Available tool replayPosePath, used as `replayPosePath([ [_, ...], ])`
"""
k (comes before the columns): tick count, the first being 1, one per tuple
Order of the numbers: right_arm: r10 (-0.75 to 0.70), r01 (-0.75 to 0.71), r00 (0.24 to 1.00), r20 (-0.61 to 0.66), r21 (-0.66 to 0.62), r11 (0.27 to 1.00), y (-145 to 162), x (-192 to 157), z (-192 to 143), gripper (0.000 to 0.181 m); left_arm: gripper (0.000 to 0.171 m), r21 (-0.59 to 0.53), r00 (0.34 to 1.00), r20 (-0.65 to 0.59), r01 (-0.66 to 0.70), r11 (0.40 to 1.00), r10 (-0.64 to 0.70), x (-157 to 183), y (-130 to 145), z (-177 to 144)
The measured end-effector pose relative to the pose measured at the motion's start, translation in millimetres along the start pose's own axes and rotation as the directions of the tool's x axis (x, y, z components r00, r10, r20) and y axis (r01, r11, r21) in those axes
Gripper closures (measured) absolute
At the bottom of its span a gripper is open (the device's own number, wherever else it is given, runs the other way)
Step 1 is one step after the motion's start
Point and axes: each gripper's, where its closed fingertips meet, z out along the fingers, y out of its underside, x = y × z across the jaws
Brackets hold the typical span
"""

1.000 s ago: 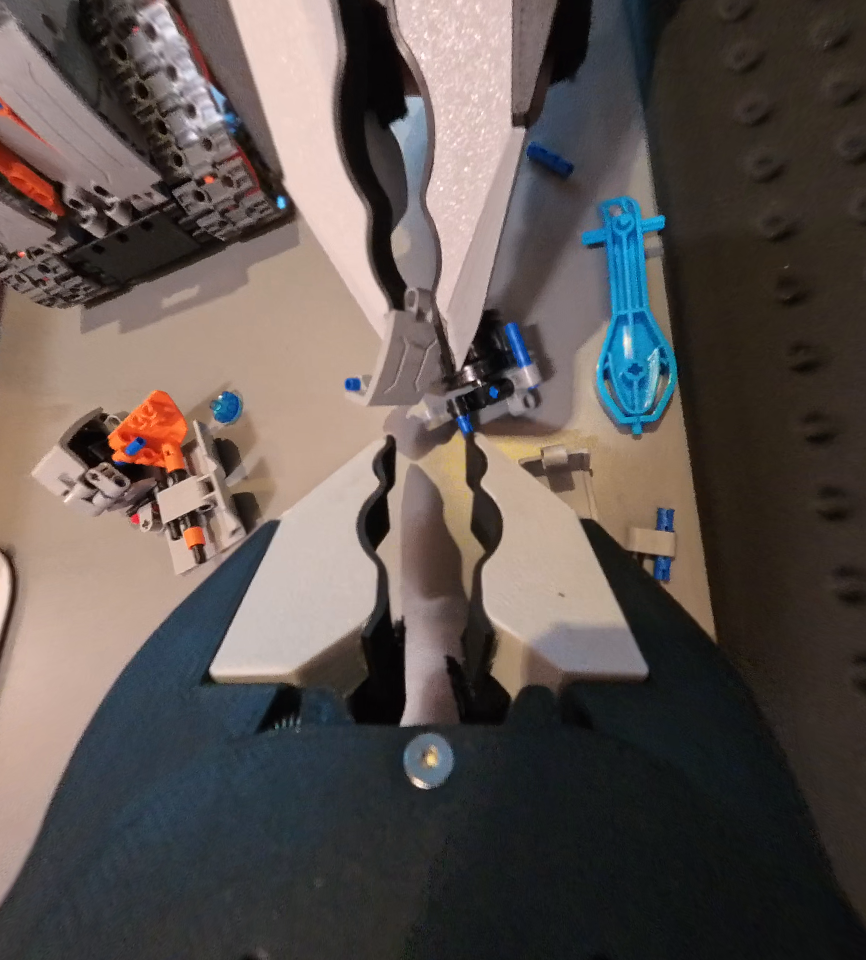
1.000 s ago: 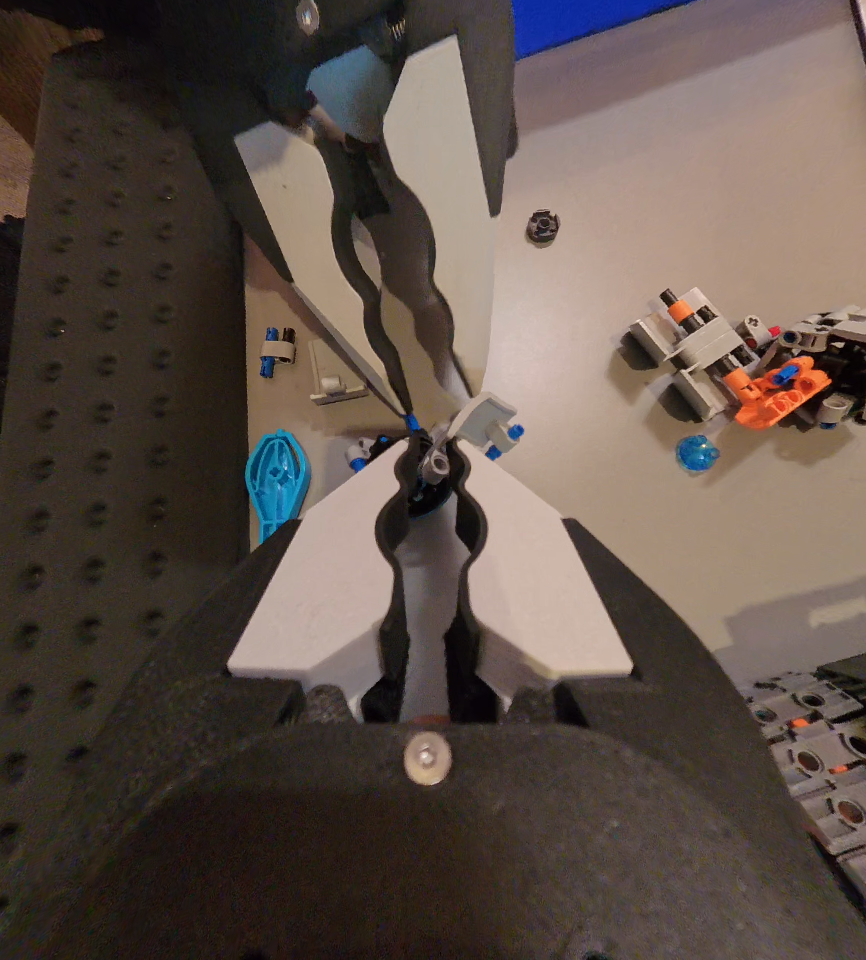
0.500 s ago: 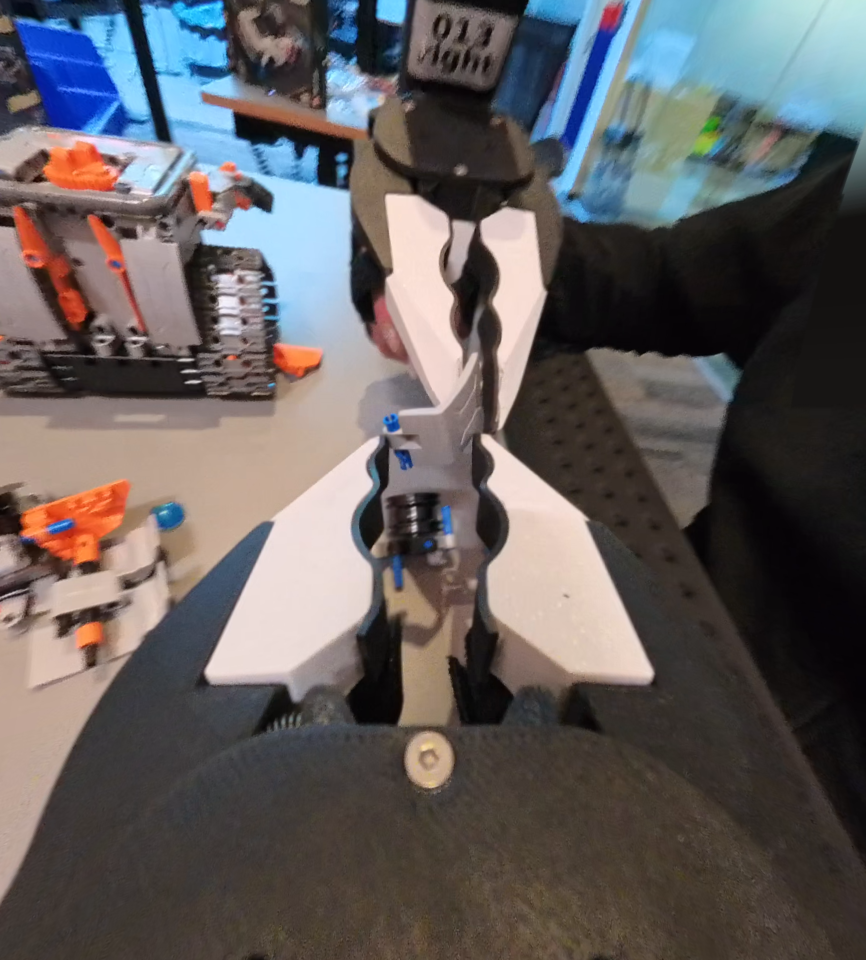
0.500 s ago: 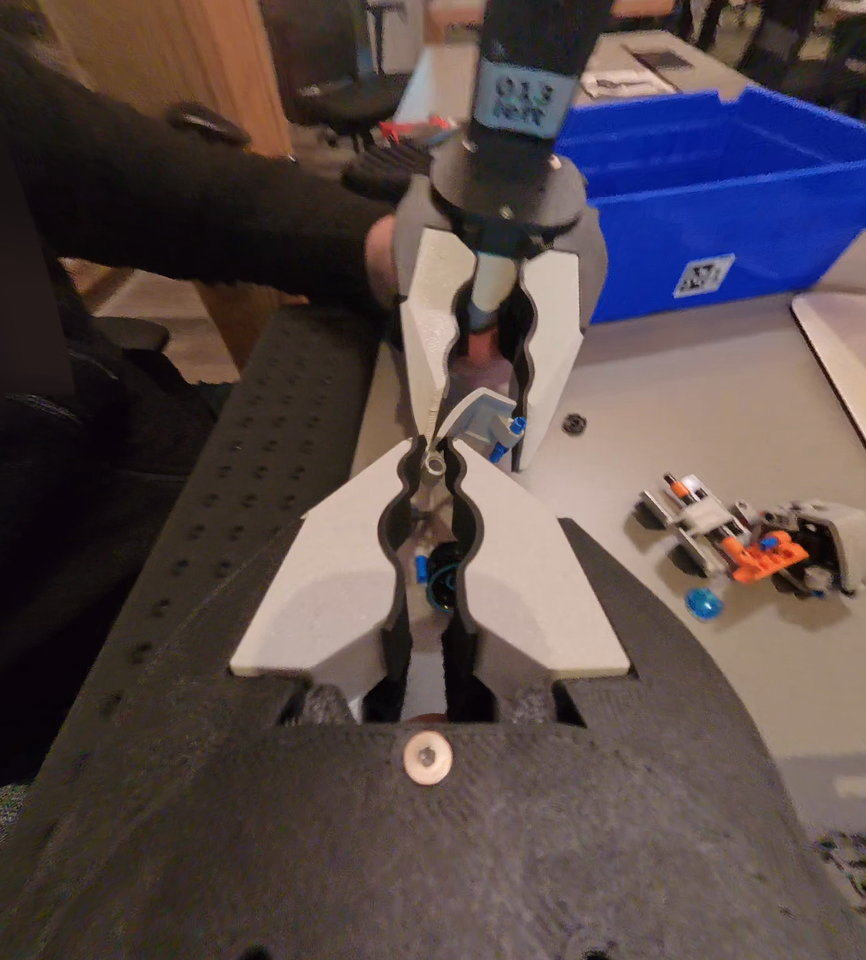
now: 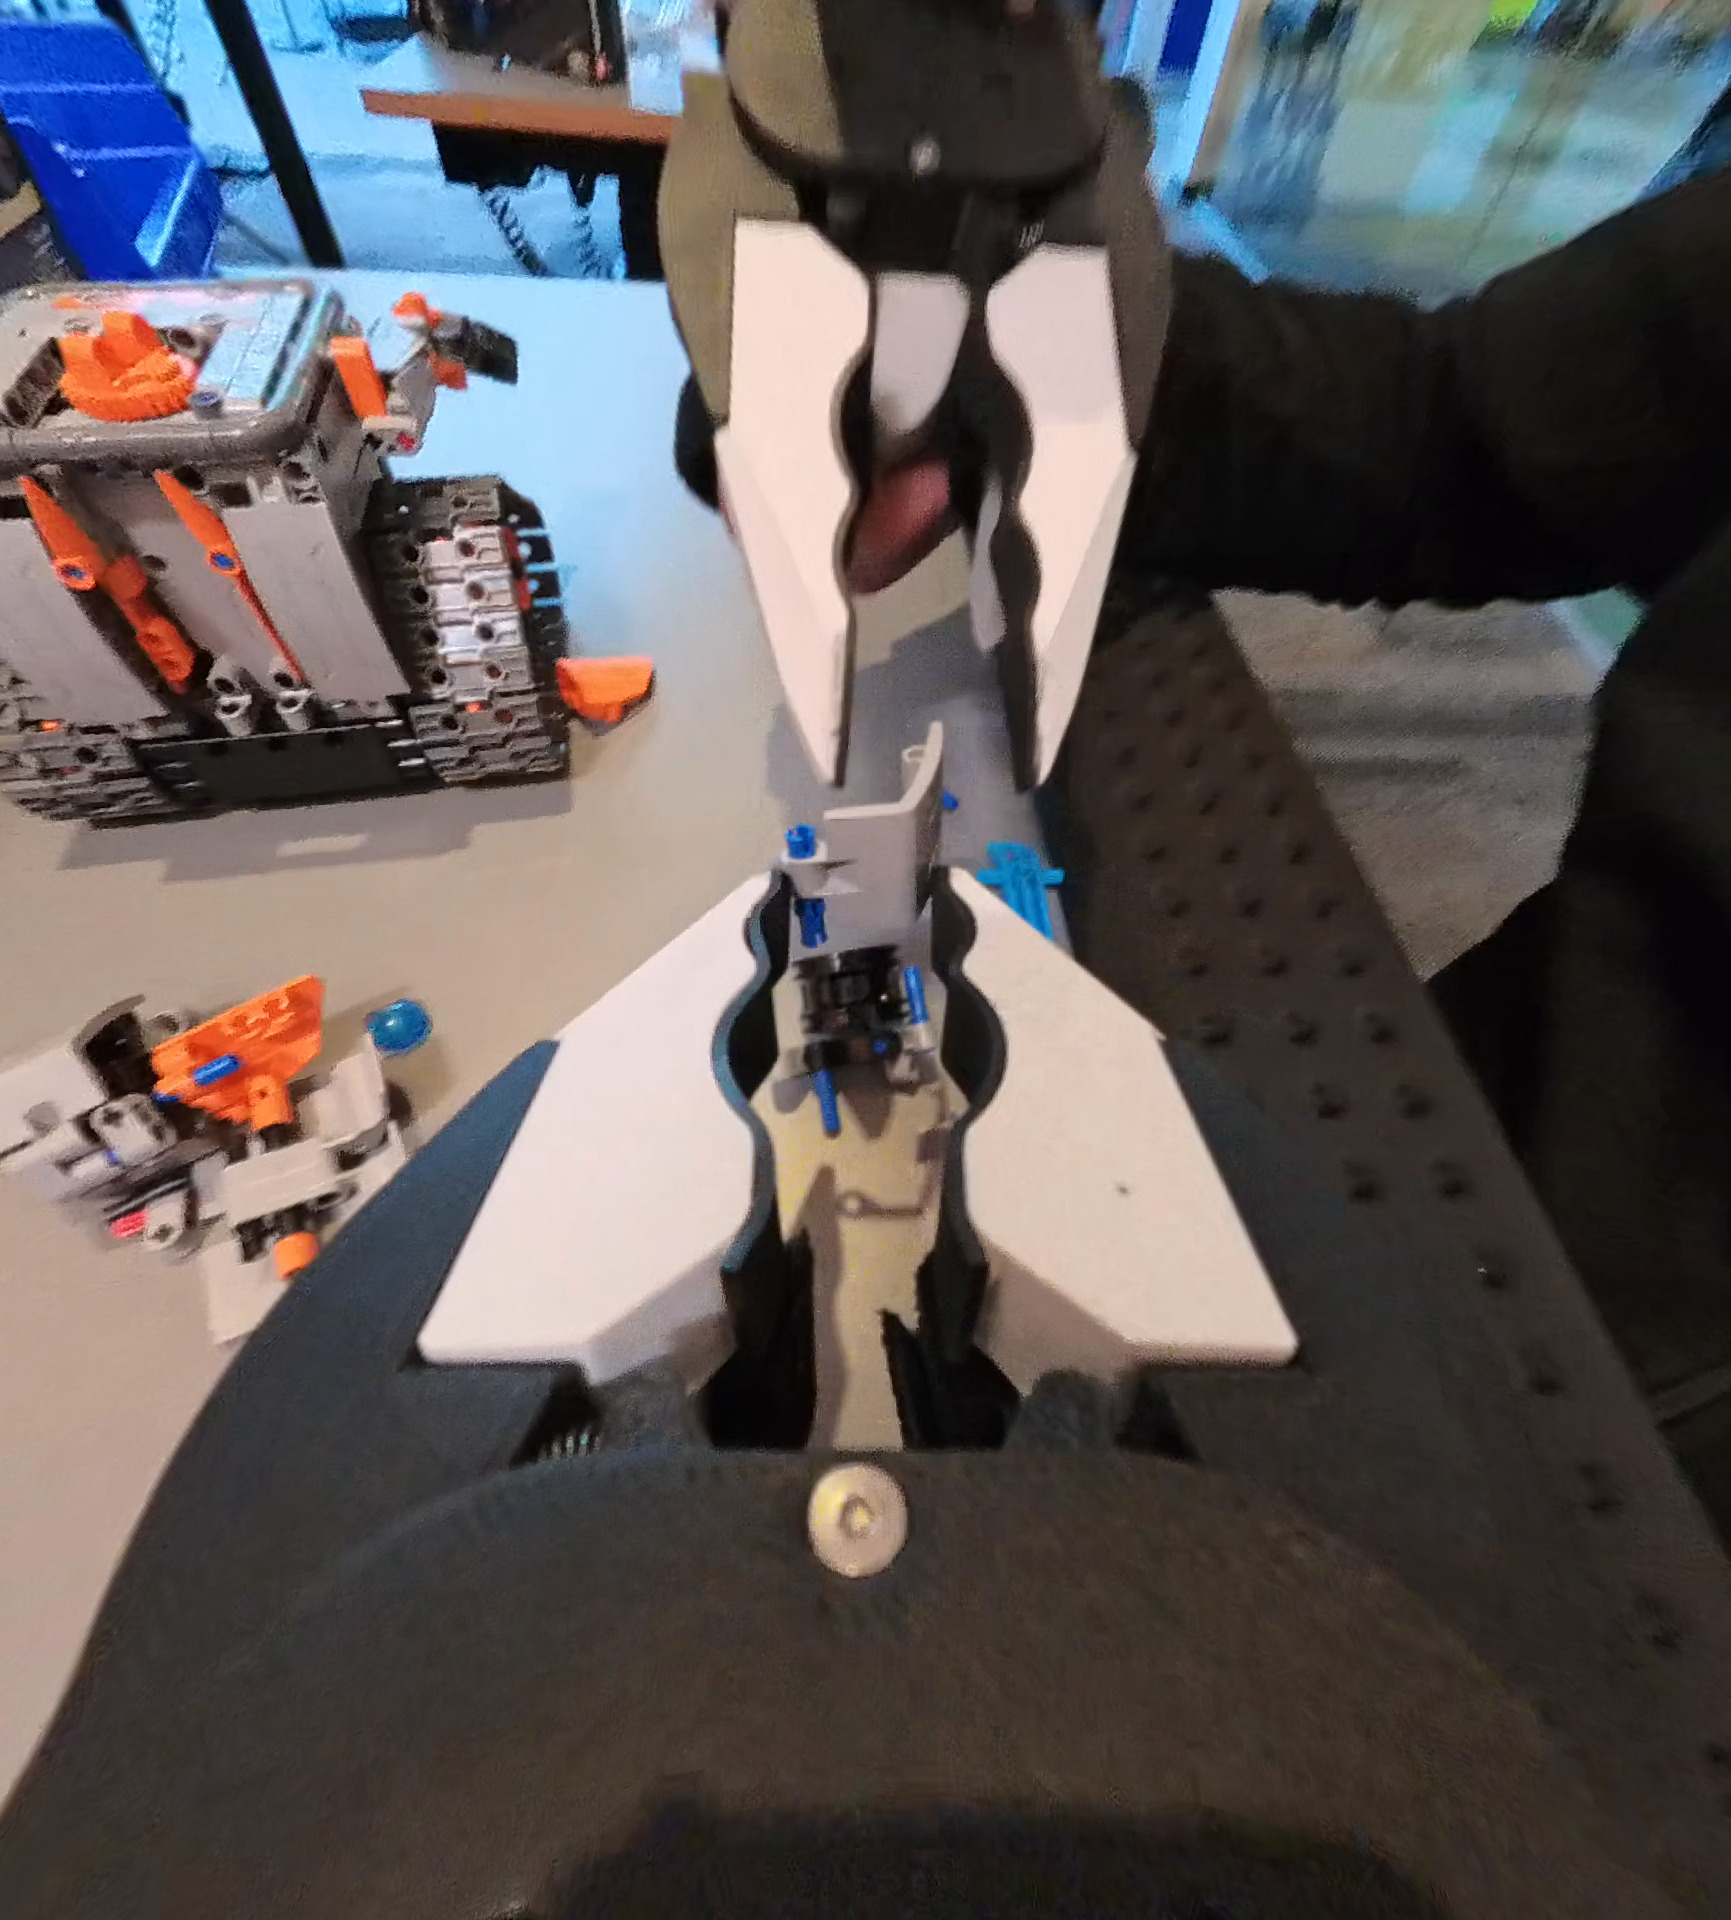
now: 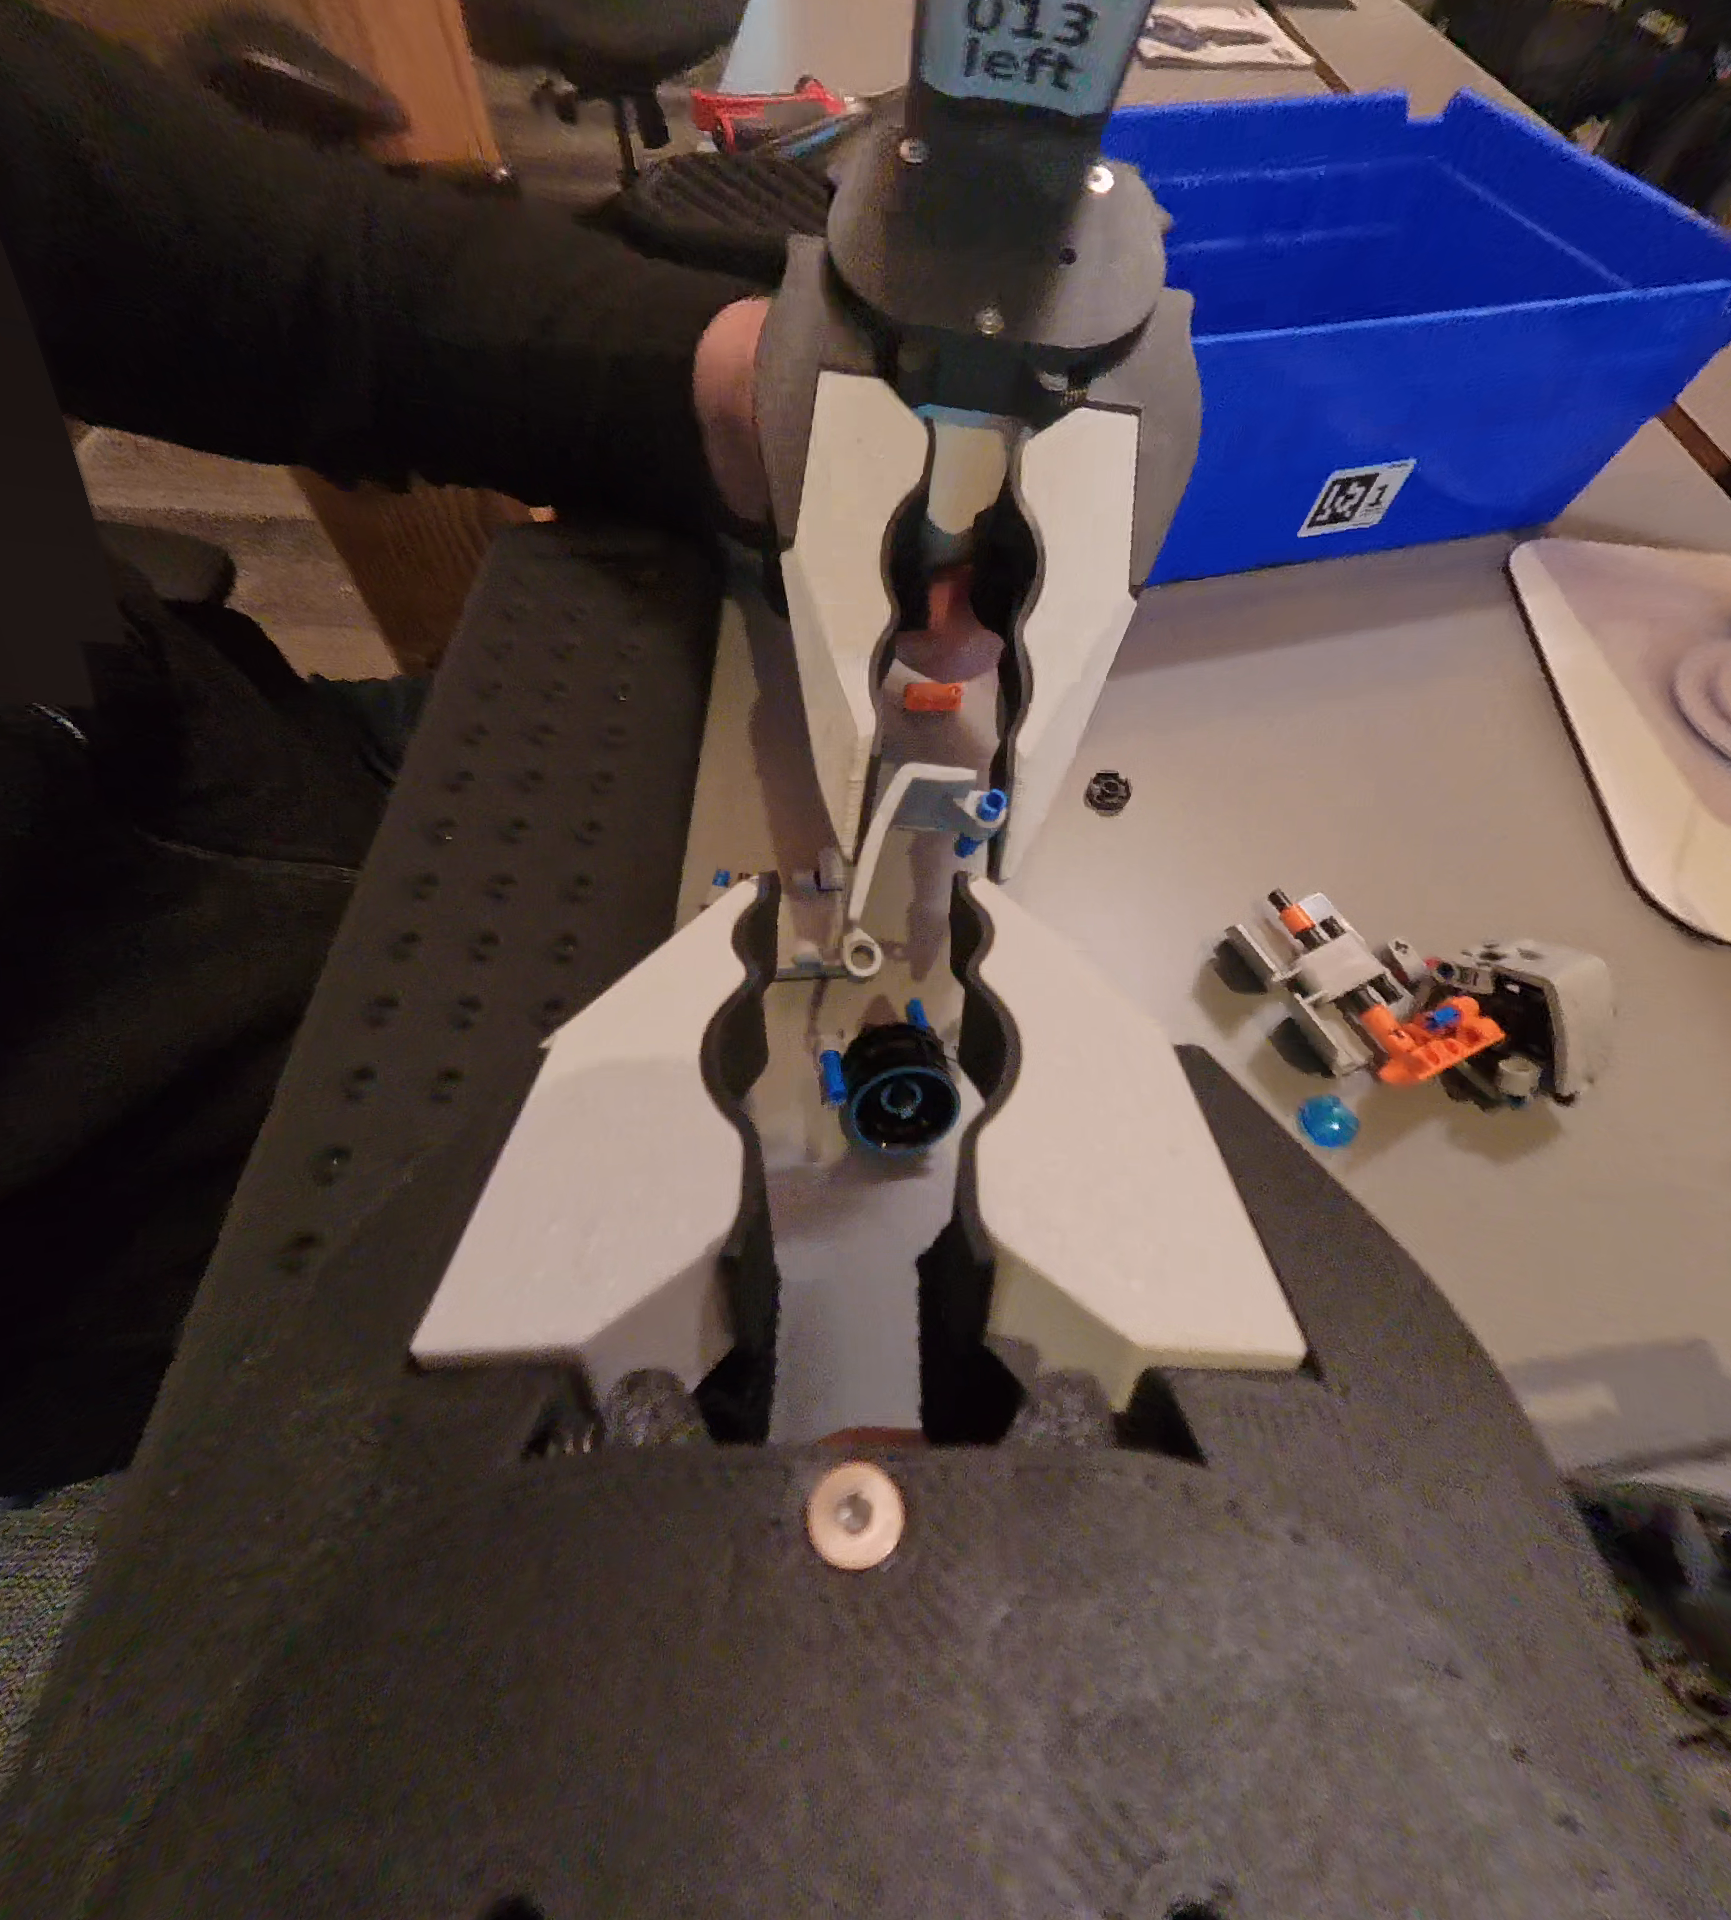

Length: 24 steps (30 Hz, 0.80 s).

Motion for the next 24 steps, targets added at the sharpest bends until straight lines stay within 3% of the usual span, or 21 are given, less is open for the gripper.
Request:
replayPosePath([
  [5, 0.060, -0.063, 0.997, -0.041, -0.076, 0.995, 6.5, 3.5, 8.9, 0.162, 0.147, -0.162, 0.989, 0.087, -0.104, 0.981, 0.119, -4.2, 9.9, 5.3],
  [8, 0.056, -0.066, 0.996, -0.071, -0.135, 0.989, 15.0, 5.0, 14.1, 0.180, 0.147, -0.231, 0.980, 0.113, -0.133, 0.964, 0.163, -6.1, 14.5, 11.2],
  [14, 0.114, -0.134, 0.987, -0.115, -0.176, 0.975, 25.8, 5.6, 13.5, 0.181, 0.147, -0.307, 0.975, 0.117, -0.146, 0.941, 0.189, -8.2, 20.7, 18.0],
  [16, 0.183, -0.201, 0.976, -0.121, -0.156, 0.967, 28.3, 5.9, 13.9, 0.181, 0.147, -0.333, 0.969, 0.129, -0.160, 0.929, 0.212, -9.5, 22.9, 18.9],
  [19, 0.335, -0.340, 0.937, -0.097, -0.050, 0.939, 23.9, 2.6, 13.7, 0.181, 0.120, -0.370, 0.978, 0.132, -0.100, 0.924, 0.159, -10.7, 34.8, 16.3],
  [24, 0.506, -0.507, 0.856, -0.105, 0.021, 0.862, 41.6, 6.1, 15.0, 0.181, 0.116, -0.452, 0.995, 0.072, -0.028, 0.891, 0.067, -7.5, 68.5, 21.1],
])
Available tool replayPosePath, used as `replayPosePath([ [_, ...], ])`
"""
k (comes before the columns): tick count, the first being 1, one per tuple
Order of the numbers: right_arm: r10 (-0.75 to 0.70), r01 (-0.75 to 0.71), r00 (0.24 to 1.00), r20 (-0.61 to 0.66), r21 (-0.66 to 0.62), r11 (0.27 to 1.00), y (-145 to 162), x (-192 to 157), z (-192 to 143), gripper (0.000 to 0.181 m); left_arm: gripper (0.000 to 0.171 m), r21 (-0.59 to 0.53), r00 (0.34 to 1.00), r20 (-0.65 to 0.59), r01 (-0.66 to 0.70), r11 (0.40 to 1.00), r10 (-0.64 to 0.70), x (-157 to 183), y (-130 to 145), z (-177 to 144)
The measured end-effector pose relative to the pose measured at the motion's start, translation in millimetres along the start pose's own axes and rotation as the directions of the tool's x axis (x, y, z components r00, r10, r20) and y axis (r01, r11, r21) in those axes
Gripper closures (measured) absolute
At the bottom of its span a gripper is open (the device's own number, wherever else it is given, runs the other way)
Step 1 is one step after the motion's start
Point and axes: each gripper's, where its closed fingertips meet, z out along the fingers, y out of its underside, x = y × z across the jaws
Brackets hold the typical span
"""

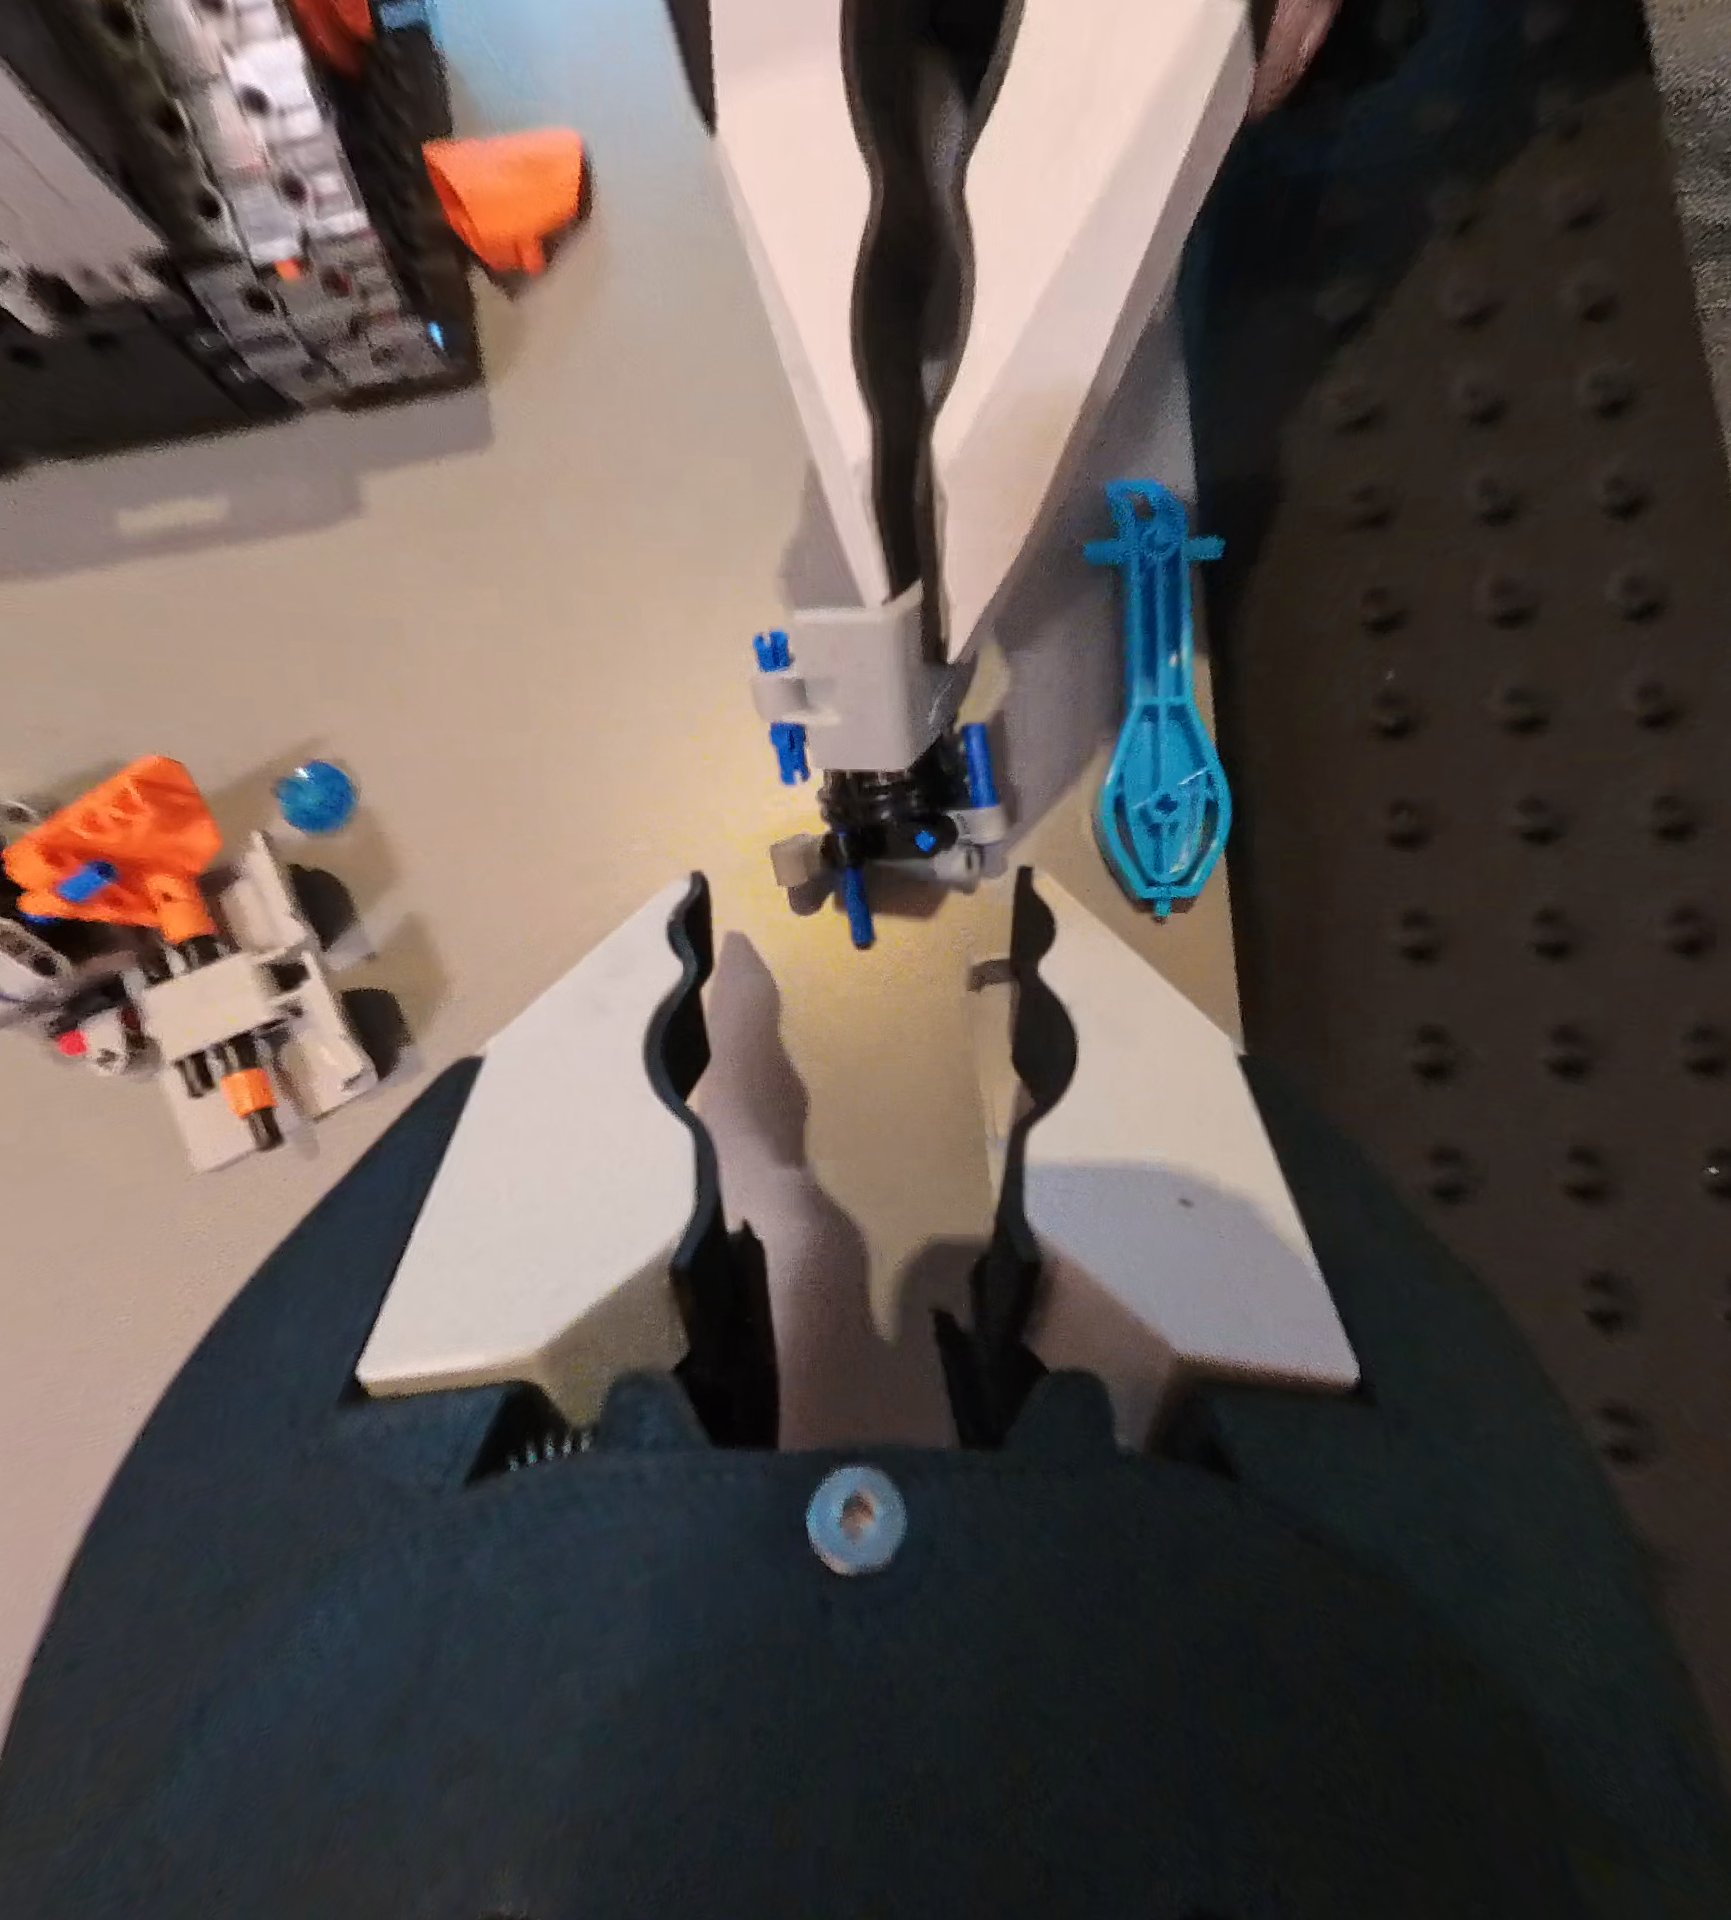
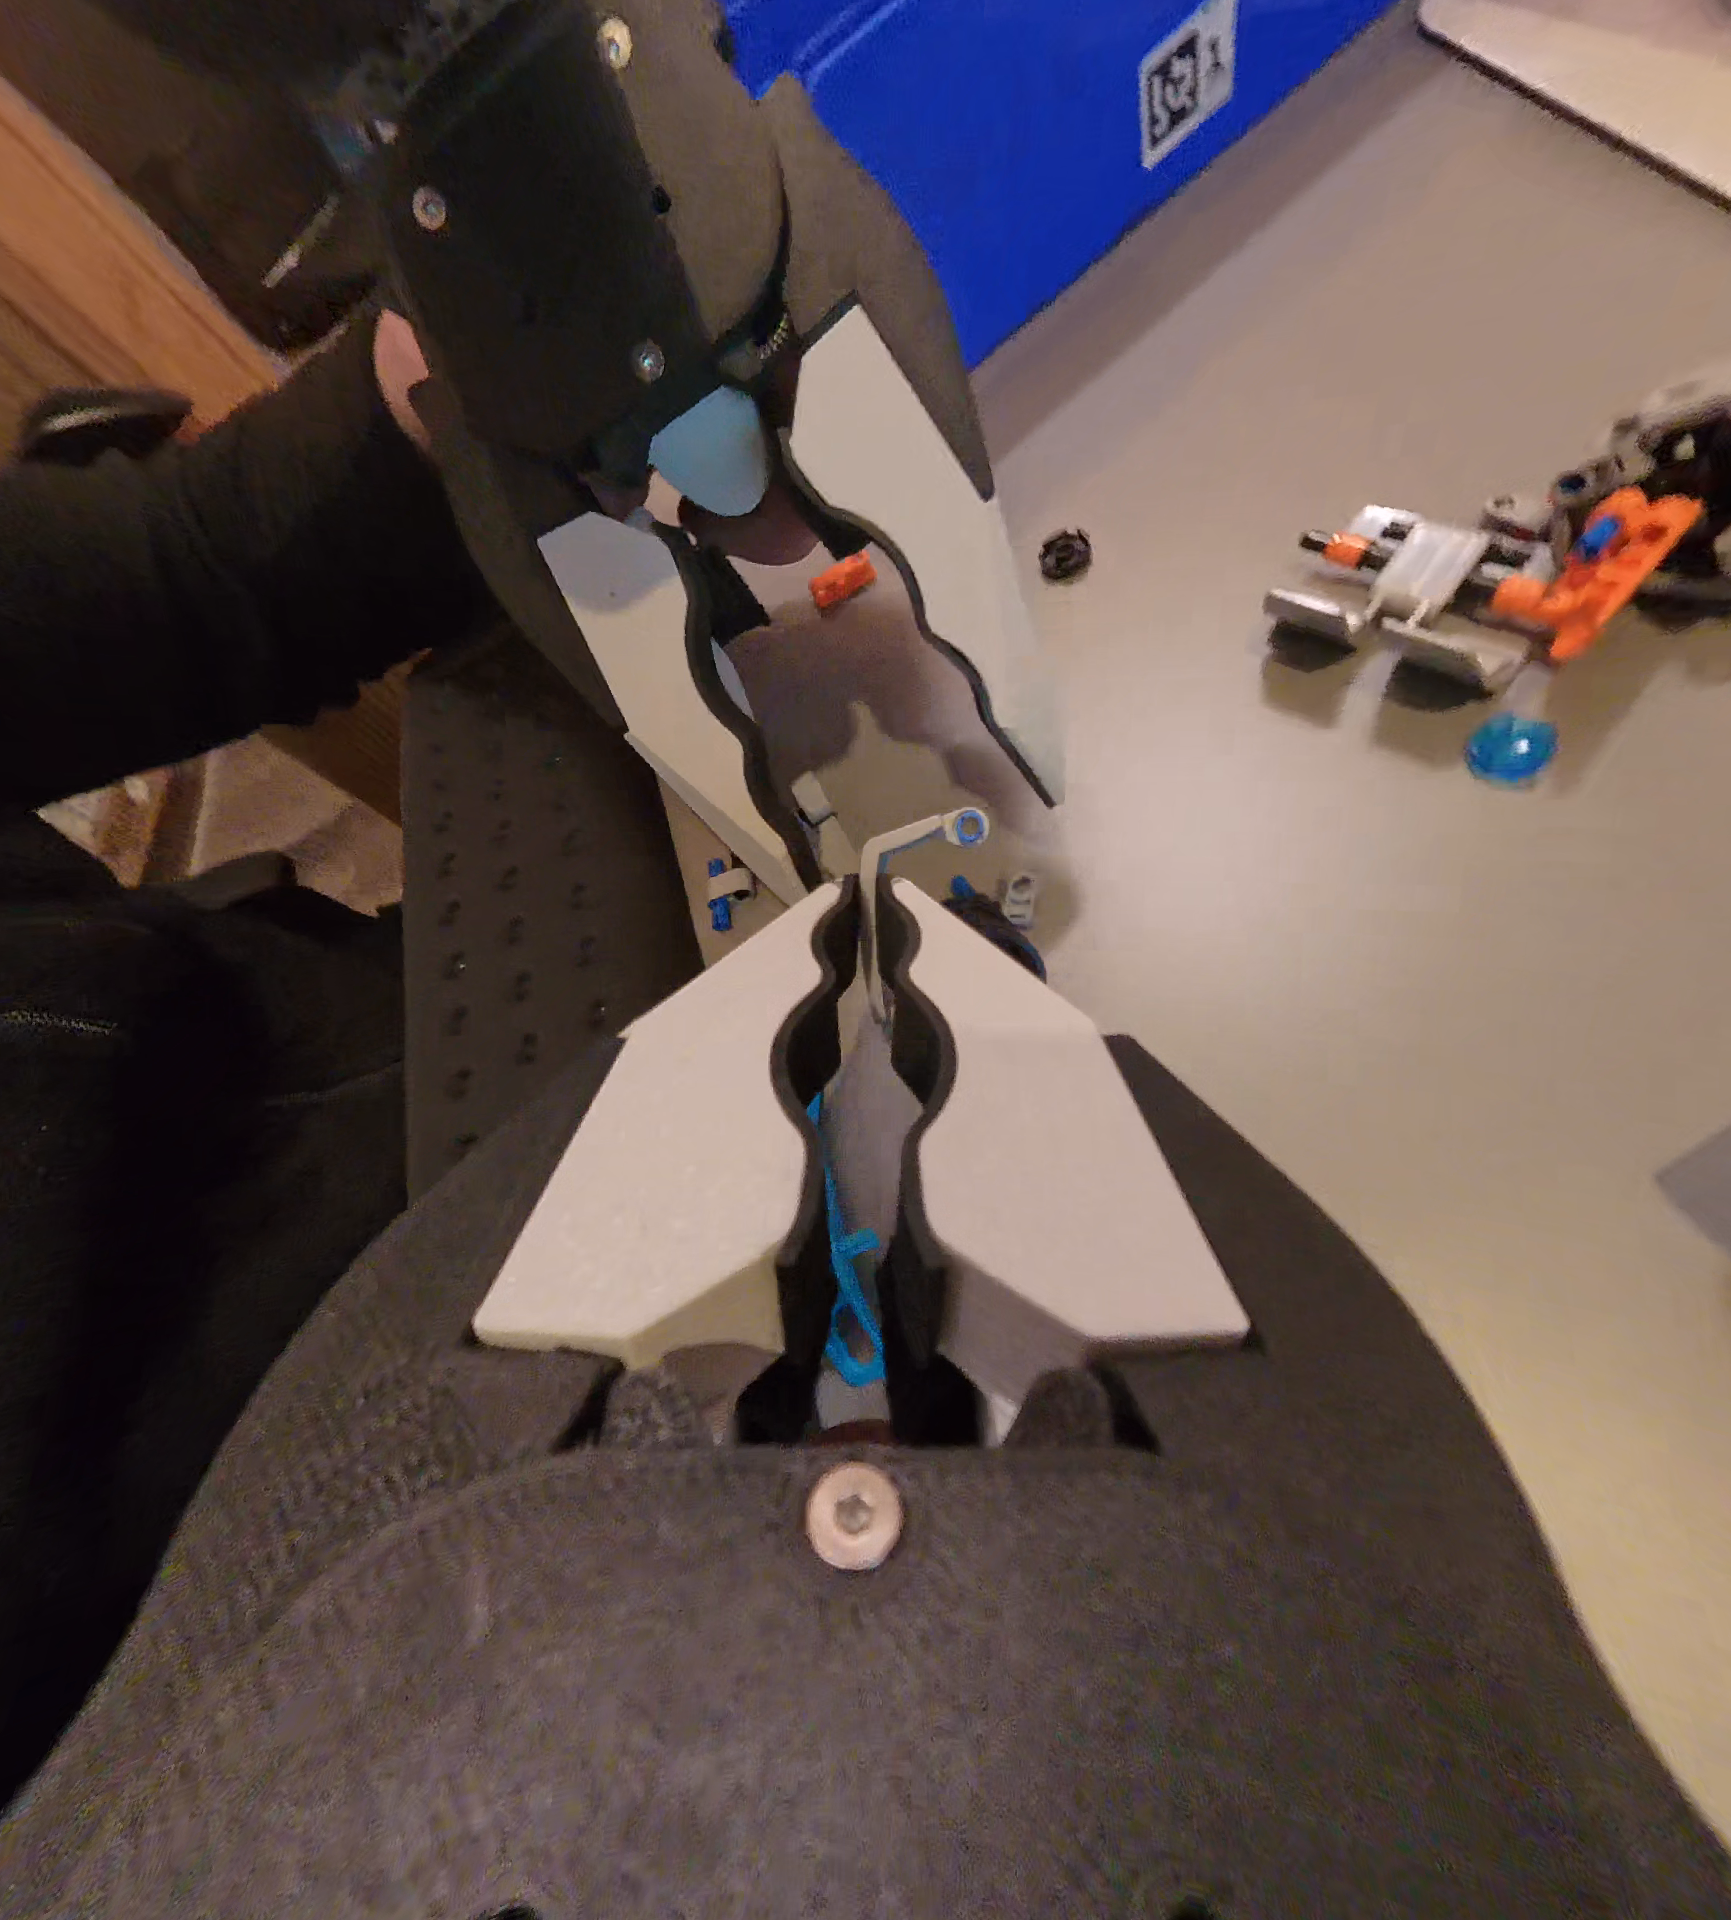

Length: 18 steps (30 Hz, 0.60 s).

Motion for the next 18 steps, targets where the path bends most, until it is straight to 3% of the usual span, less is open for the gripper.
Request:
replayPosePath([
  [7, 0.077, -0.077, 0.997, -0.003, 0.029, 0.997, 8.9, 9.2, 1.9, 0.181, 0.151, 0.048, 0.971, -0.194, 0.150, 0.988, -0.138, 8.9, 2.8, 16.3],
  [18, 0.135, -0.138, 0.989, 0.069, 0.045, 0.989, 8.9, 11.1, -0.9, 0.181, 0.157, 0.084, 0.963, -0.206, 0.192, 0.978, -0.171, 4.6, -2.8, 20.4],
])
